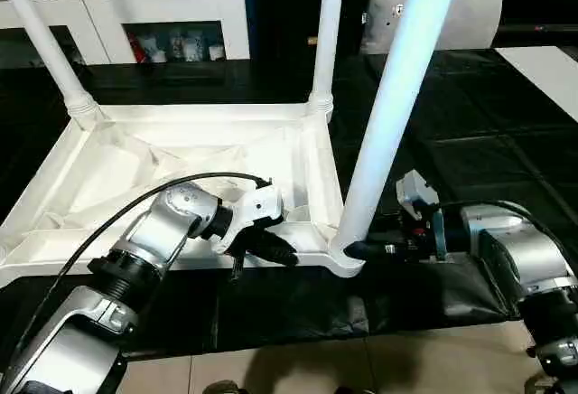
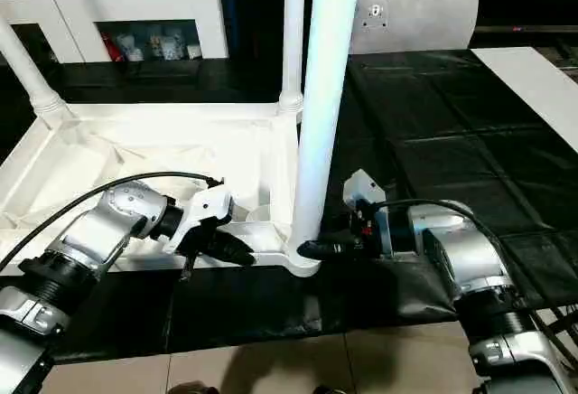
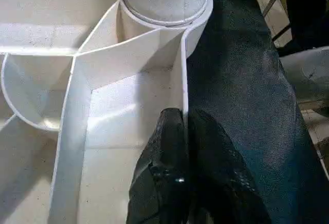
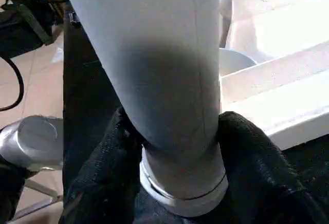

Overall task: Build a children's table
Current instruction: Rotate leg to tighten

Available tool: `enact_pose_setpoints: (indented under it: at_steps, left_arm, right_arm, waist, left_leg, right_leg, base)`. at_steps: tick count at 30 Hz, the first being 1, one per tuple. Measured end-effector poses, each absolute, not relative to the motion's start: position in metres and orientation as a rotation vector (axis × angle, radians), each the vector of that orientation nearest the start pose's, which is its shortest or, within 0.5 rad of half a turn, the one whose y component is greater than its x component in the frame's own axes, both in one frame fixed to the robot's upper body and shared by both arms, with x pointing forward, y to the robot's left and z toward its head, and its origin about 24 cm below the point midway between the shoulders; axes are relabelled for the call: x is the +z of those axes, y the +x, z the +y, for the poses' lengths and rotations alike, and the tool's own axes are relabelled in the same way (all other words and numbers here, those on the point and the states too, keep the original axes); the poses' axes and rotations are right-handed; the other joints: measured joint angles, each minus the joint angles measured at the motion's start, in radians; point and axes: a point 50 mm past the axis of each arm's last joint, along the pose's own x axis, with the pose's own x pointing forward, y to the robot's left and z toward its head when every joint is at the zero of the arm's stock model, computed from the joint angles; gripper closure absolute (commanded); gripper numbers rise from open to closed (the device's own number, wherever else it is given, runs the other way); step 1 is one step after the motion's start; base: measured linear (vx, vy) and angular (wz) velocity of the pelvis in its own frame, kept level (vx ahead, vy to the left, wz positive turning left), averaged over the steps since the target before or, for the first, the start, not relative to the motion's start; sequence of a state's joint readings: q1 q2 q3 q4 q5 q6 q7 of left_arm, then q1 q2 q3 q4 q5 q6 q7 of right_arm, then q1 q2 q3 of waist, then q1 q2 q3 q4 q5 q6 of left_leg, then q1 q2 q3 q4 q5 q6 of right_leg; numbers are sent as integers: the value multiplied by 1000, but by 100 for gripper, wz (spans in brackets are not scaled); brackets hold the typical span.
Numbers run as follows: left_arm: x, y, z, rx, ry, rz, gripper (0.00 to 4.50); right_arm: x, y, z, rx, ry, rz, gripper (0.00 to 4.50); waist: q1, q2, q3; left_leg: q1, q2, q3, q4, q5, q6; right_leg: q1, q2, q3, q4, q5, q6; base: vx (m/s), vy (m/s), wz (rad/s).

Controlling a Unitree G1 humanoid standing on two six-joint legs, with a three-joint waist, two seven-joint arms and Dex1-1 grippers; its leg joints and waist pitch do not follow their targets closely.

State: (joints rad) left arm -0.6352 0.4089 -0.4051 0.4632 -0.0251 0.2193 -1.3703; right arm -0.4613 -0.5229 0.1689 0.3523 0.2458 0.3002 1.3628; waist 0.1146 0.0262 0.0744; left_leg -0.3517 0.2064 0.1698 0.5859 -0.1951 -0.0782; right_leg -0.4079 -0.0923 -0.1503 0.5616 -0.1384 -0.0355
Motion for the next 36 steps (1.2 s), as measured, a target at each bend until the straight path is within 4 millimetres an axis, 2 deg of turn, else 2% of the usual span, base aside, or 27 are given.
enact_pose_setpoints:
  at_steps: [8,11,12,16,20,22,24,27,32,36]
  left_arm:
    - [66,306,115,-1528,365,554,450]
    - [64,312,109,-1399,320,547,450]
    - [63,315,108,-1336,313,544,450]
    - [60,322,94,-1163,246,539,450]
    - [57,331,73,-1009,163,525,450]
    - [57,334,64,-960,148,518,450]
    - [57,334,61,-949,144,513,450]
    - [58,333,58,-956,170,499,450]
    - [59,332,56,-1001,230,461,450]
    - [60,332,63,-1053,289,440,450]
  right_arm:
    - [71,285,-176,1340,-74,409,255]
    - [66,292,-174,1185,-44,393,255]
    - [65,297,-169,1115,-37,378,255]
    - [62,318,-157,861,8,359,258]
    - [61,336,-145,641,23,344,258]
    - [61,342,-141,567,22,333,258]
    - [60,343,-140,541,42,322,204]
    - [56,341,-139,521,58,318,180]
    - [53,335,-145,519,58,300,133]
    - [52,325,-158,560,52,286,99]
  waist:
    - [3,1,0]
    - [-4,0,0]
    - [-11,0,0]
    - [-59,-1,0]
    - [-83,0,-1]
    - [-85,0,-1]
    - [-85,1,-1]
    - [-82,2,-2]
    - [-72,3,-2]
    - [-55,3,-2]
  left_leg:
    - [0,0,0,-1,0,1]
    - [1,0,0,0,-1,-3]
    - [1,0,0,0,-1,-4]
    - [3,0,0,2,-1,-4]
    - [3,-1,0,3,-1,-4]
    - [3,0,-1,3,-1,-4]
    - [2,0,-1,2,-1,-4]
    - [2,0,-2,0,-1,-4]
    - [2,-1,-1,-2,-2,-2]
    - [2,-1,-1,-8,-2,-2]
  right_leg:
    - [0,0,0,0,0,0]
    - [2,0,0,0,0,0]
    - [4,0,0,0,0,0]
    - [5,0,-2,-3,0,0]
    - [7,0,-3,-7,0,1]
    - [7,0,-5,-9,0,1]
    - [8,0,-5,-11,0,1]
    - [8,0,-5,-14,0,1]
    - [8,0,-3,-14,3,3]
    - [7,0,-3,-13,3,3]
  base:
    - [0,0,0]
    - [0,0,0]
    - [0,0,0]
    - [0,0,0]
    - [0,0,0]
    - [0,0,0]
    - [0,0,0]
    - [0,0,0]
    - [0,0,0]
    - [0,0,0]
